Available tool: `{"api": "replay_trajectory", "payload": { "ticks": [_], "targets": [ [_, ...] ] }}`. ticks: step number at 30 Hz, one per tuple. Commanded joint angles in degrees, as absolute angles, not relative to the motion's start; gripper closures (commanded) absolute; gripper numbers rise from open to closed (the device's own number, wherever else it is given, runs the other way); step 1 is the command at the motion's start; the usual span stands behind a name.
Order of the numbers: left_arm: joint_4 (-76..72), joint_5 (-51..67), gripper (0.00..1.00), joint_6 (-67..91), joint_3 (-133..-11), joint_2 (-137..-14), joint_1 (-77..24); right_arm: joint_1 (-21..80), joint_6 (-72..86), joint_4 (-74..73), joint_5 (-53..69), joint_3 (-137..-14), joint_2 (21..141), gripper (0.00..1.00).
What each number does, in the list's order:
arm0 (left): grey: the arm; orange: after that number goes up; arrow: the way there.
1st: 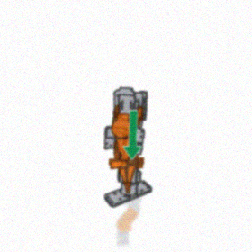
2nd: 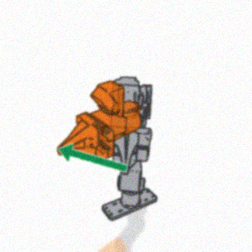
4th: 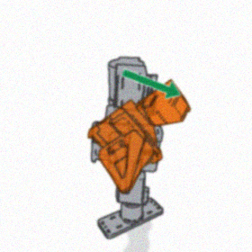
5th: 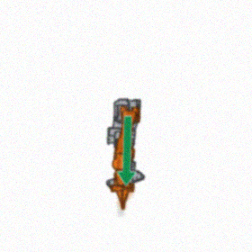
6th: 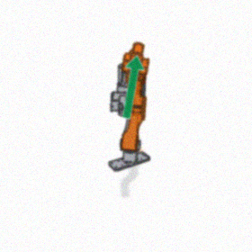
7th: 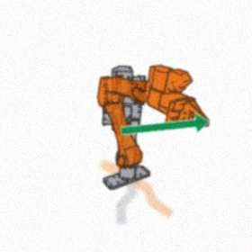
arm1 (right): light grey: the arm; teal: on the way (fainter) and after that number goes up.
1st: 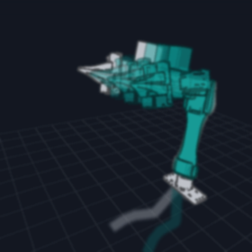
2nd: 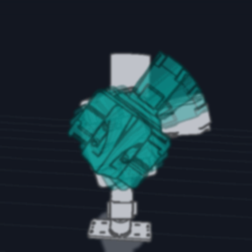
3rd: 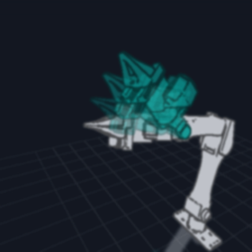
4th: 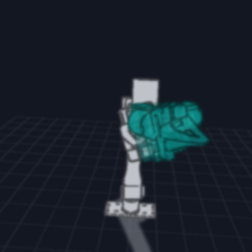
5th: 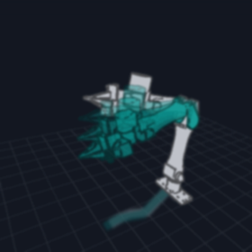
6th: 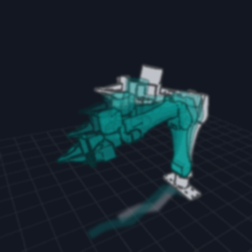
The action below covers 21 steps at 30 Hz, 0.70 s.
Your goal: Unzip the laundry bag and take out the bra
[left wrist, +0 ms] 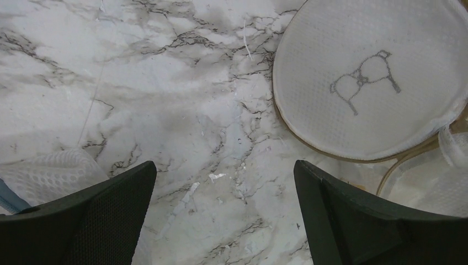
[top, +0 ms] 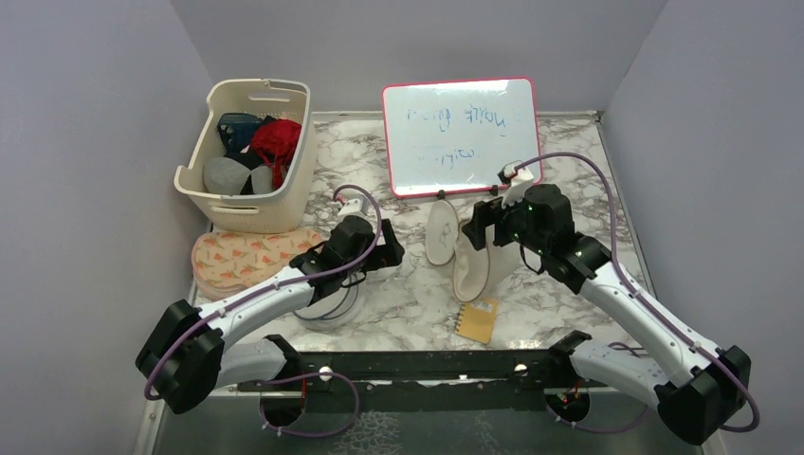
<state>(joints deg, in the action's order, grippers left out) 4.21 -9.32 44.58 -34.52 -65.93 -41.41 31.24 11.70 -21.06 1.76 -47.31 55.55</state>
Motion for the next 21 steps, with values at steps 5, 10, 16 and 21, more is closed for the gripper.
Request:
{"api": "replay_trajectory", "payload": {
  "ticks": [5, 10, 16, 21],
  "targets": [
    [0.9, -12.0, 0.11, 52.1, -36.6, -69.1, -44.4, 31.5, 14.6, -24.5, -5.0, -48.7, 63.2, 0.13],
    [0.2, -9.1, 0.15, 50.7, -37.7, -69.9, -44.7, 31.5, 19.1, -30.8, -16.9, -50.9, 67.9, 0.12],
    [-5.9, -5.8, 0.19, 55.0, -36.0, -73.7, -45.4, 31.5, 17.9, -27.7, -7.5, -48.0, 63.6, 0.11],
    [-12.0, -4.5, 0.23, 62.7, -34.4, -77.5, -45.5, 31.6, 17.1, -21.3, 3.0, -46.5, 57.0, 0.12]
  ]
}}
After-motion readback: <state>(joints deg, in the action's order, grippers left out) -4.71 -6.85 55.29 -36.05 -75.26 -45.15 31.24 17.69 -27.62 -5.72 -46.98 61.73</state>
